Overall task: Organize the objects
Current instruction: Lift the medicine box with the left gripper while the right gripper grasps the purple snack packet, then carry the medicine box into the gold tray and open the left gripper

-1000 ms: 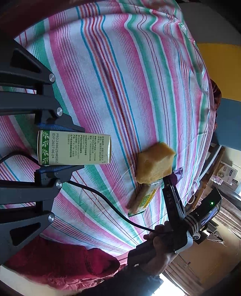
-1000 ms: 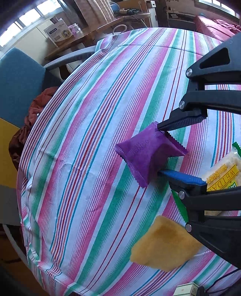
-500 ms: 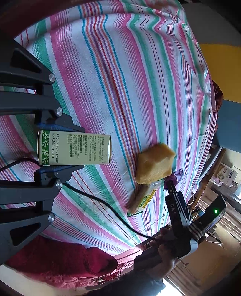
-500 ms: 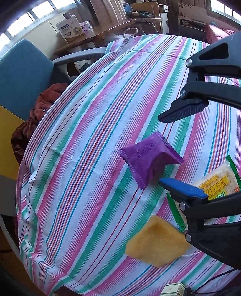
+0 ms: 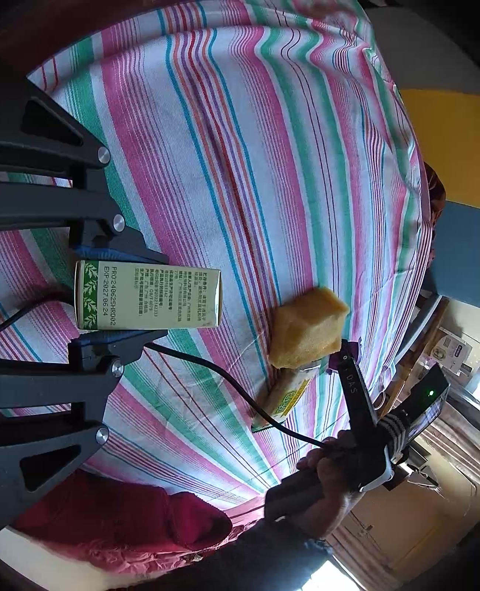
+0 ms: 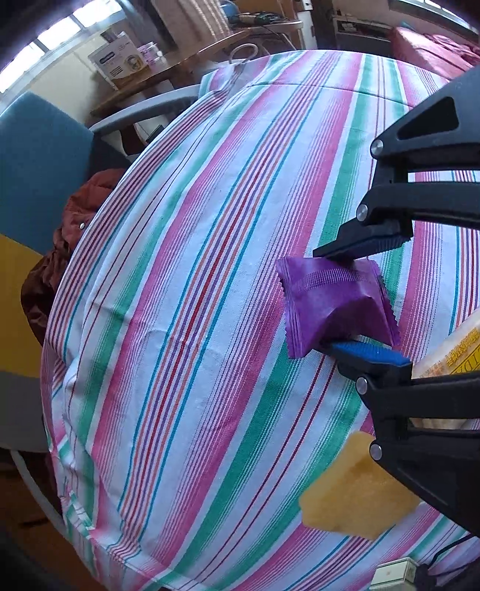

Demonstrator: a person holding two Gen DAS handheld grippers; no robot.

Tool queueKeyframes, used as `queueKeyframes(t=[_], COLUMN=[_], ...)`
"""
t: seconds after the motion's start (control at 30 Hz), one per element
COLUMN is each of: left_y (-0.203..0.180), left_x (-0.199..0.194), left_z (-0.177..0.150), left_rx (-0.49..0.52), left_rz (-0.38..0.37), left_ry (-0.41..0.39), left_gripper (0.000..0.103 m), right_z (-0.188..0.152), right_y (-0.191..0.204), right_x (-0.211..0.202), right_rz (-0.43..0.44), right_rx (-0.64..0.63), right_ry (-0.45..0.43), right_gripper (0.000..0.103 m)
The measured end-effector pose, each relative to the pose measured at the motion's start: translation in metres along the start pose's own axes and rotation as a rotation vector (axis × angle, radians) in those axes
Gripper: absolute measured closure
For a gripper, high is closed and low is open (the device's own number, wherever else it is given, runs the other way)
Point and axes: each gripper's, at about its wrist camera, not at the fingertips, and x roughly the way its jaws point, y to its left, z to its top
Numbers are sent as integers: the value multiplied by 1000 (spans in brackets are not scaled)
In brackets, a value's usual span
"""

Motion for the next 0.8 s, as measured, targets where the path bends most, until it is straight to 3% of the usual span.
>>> queueKeyframes(t=[0.3,0.5,0.67,0.8], left_y=[0,-1,8,14], left_x=[-19,-53,-83,-103], left_z=[2,3,-6,-20], left_rx=[16,7,-10,-11], left_rz=[42,88,153,199], left_ry=[-65,-139,-202,-246], left_gripper=[73,73,73,73], right_z=[-28,-50,-79,-91], right_y=[-22,56,89,115], right_x=[-56,-97,-92,-97], right_rz=[12,87,162,207], right_rx=[295,333,372,329], right_ry=[-171,-237,-212,-196], right_gripper=[65,65,65,65])
